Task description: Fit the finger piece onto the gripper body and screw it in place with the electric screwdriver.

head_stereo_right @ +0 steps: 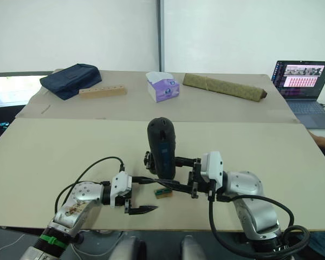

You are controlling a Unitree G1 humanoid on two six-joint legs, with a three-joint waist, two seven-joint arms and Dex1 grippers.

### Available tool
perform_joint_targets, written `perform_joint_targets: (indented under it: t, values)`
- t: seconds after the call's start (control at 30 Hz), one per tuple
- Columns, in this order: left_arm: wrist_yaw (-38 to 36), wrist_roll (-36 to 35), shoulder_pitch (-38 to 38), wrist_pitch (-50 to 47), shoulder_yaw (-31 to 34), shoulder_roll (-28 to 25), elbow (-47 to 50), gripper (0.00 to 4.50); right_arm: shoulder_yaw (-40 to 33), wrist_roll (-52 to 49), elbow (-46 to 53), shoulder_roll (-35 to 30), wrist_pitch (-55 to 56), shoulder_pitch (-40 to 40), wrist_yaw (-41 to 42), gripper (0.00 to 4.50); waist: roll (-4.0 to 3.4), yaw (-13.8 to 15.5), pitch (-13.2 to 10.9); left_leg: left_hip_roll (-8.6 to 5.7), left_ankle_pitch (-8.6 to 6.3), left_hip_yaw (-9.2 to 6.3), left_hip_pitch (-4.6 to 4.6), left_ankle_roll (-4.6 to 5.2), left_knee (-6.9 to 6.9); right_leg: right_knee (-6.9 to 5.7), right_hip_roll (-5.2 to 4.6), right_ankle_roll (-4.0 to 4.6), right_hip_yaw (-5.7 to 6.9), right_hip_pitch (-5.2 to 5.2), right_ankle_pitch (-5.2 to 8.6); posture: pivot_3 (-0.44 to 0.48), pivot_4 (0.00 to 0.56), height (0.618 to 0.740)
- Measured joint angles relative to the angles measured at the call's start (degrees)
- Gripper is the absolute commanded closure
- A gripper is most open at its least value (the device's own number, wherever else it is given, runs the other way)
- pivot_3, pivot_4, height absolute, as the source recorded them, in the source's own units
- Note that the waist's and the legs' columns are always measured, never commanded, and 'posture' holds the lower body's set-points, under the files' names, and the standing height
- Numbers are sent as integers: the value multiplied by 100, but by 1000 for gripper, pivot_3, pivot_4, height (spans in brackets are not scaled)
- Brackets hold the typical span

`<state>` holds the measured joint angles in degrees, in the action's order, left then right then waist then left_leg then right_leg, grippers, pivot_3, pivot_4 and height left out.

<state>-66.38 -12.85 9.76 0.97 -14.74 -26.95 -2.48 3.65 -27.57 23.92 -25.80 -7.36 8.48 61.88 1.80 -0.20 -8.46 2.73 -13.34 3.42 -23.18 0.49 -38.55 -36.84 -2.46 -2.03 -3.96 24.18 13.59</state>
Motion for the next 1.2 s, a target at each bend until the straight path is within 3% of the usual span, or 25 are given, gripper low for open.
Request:
perform_joint_targets:
  t: [1.2]
  values:
    - [59,7,-57,-94,-19,-3,146,0,57,154,-170,-28,169,-1,5,2563,0,3,0,0,0,0,-1,0,0,1,0,0,0,0,0,0,150,740]
